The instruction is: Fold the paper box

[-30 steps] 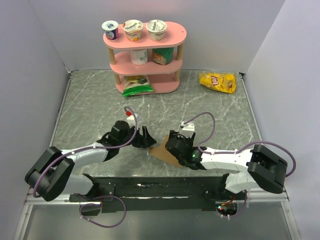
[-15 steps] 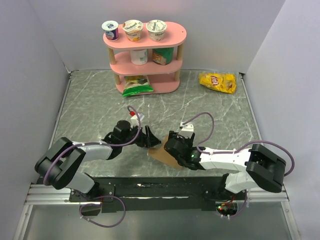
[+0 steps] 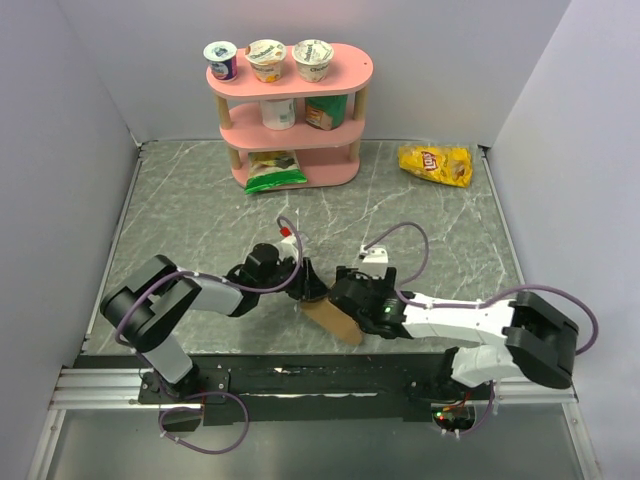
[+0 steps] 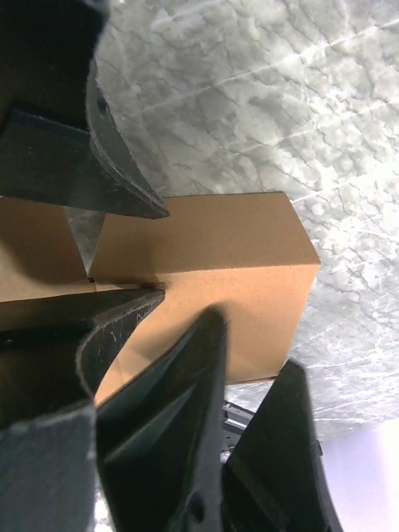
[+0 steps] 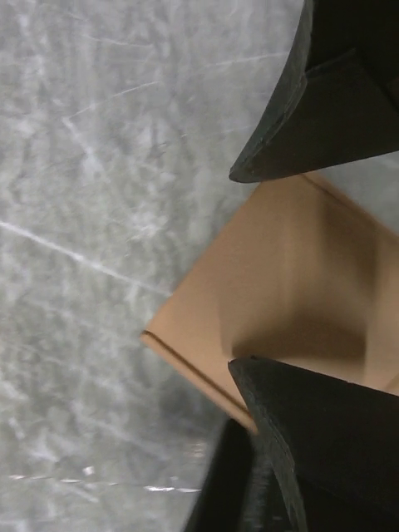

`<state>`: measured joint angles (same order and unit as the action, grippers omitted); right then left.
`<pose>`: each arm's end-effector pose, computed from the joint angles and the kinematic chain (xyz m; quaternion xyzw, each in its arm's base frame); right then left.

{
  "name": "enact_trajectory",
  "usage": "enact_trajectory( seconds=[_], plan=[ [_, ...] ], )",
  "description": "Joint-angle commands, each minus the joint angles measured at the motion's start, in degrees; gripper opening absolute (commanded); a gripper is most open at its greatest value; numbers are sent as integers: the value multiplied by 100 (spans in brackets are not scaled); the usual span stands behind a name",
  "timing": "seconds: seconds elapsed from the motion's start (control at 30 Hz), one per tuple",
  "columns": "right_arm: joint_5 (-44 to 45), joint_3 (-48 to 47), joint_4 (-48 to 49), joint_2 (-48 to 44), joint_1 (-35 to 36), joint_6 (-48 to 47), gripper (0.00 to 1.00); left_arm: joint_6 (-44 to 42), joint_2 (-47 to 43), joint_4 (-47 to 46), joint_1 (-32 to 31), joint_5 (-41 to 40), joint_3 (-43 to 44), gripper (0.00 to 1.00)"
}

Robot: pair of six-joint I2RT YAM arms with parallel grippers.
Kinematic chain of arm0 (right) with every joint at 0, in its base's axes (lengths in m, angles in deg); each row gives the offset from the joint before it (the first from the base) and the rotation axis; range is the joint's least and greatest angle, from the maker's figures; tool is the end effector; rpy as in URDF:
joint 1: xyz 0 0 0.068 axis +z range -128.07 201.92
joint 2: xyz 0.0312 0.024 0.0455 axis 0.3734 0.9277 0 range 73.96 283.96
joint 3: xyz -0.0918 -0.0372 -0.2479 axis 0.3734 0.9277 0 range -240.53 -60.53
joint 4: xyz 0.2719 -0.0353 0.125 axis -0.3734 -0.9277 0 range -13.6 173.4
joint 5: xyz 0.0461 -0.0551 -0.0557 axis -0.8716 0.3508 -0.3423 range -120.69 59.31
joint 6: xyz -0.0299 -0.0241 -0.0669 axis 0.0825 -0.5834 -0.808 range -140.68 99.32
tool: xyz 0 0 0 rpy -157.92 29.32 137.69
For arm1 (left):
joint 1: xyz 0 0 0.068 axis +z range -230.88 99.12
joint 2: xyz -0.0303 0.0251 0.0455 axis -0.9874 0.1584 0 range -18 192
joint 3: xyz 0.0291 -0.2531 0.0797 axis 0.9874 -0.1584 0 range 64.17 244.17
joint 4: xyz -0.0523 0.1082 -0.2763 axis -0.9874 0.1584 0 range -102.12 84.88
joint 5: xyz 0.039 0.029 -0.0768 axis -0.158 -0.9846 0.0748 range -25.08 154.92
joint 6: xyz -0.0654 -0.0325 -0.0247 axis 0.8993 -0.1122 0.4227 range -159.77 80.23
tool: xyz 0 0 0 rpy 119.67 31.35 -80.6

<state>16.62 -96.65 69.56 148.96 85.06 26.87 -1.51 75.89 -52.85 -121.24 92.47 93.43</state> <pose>0.1723 0.2334 0.1347 0.0094 0.8773 0.0246 0.4792 0.2360 -0.2404 0.0835 0.1447 0.8116 -0.4900 0.2834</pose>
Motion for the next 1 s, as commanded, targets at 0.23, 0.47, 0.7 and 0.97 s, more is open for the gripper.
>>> enact_trajectory(
  seconds=[0.23, 0.47, 0.7, 0.97],
  plan=[
    [-2212, 930, -590, -2603, -108, -269, 100, -486, -308, 777, -77, -531, 54, 45],
    [-3610, 730, -128, -2870, -1530, -2194, 100, -671, -862, 1278, -69, -786, 230, 86],
    [-5446, -87, 197, -1631, -2752, -3392, 100, -925, -1443, 1401, -34, -769, 125, 99],
    [-6847, -326, 540, -154, -3465, -3753, 81, -908, -1970, 1349, 159, -646, -411, 99]
  ],
)
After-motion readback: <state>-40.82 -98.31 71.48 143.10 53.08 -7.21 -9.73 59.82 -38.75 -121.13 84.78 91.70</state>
